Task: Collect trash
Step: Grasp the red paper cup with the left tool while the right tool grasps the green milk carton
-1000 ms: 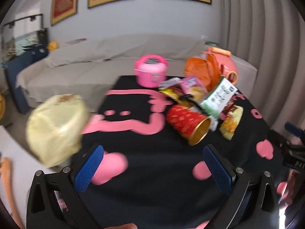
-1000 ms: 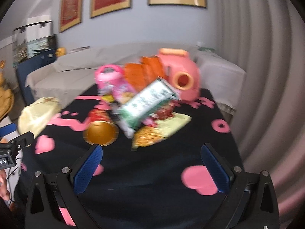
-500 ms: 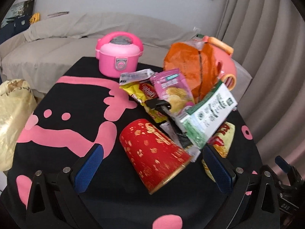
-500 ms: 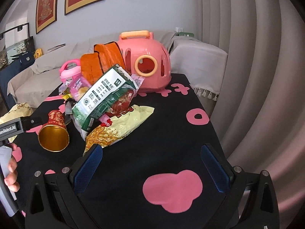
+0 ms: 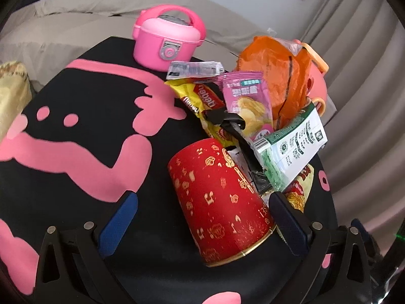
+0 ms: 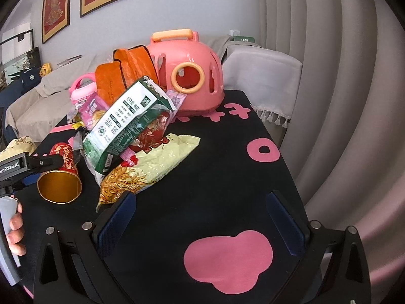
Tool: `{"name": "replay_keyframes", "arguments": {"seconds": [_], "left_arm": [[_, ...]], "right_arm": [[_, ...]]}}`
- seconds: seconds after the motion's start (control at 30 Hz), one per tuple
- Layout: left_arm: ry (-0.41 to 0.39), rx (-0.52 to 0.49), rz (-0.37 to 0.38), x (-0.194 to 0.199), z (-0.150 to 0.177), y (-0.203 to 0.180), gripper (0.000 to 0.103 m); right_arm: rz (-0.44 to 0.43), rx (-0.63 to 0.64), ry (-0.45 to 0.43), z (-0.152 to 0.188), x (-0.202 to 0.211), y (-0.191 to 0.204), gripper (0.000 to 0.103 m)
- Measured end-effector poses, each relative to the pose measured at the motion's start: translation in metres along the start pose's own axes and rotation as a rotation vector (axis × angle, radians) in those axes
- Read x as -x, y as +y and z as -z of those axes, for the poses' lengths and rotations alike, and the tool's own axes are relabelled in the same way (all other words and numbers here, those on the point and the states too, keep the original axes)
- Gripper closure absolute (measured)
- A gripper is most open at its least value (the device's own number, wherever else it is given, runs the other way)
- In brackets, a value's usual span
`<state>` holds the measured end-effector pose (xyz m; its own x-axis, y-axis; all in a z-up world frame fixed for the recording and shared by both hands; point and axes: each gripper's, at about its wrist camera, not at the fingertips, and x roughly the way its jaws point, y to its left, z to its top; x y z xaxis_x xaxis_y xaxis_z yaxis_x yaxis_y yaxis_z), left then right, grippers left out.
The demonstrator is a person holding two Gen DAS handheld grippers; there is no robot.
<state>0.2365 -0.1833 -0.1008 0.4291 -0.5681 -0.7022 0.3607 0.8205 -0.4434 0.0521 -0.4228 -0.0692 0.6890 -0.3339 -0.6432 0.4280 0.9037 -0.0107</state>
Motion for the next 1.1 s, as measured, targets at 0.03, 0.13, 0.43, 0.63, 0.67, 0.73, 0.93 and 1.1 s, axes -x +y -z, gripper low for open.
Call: {"name": "replay_keyframes", "arguments": {"seconds": [0.03, 0.13, 0.43, 0.63, 0.67, 0.73, 0.93, 1.1], "left_arm": [[0.000, 0.005, 0.008, 0.001, 0.000, 0.001, 0.008], [0.004, -0.017, 0.036, 0.004, -0.001, -0.003, 0.020], [0.037, -0.026, 0.081, 0.009, -0.002, -0.007, 0.035], [-0.056, -0.102, -0.016, 0.047, -0.008, 0.002, 0.045], [-0.073, -0.113, -0.040, 0.054, -0.009, 0.005, 0.047], [-0.106, -0.127, -0.080, 0.066, -0.011, 0.015, 0.047], [-0.113, -0.077, -0.093, 0.079, -0.007, 0.050, 0.047], [-0.086, -0.035, -0.002, 0.081, -0.007, 0.056, 0.040]], "right_arm": [[0.002, -0.001, 0.001, 0.001, 0.000, -0.001, 0.001], [0.007, -0.003, 0.003, 0.003, 0.000, -0.003, 0.001], [-0.044, -0.006, -0.014, -0.008, 0.004, 0.009, 0.001], [-0.170, -0.029, -0.035, -0.041, -0.002, 0.038, 0.001], [-0.192, -0.041, -0.032, -0.048, -0.008, 0.046, 0.001], [-0.207, -0.073, -0.018, -0.058, -0.020, 0.058, 0.001], [-0.150, -0.213, 0.038, -0.080, -0.072, 0.082, 0.001], [-0.163, -0.241, 0.098, -0.085, -0.099, 0.088, 0.028]]}}
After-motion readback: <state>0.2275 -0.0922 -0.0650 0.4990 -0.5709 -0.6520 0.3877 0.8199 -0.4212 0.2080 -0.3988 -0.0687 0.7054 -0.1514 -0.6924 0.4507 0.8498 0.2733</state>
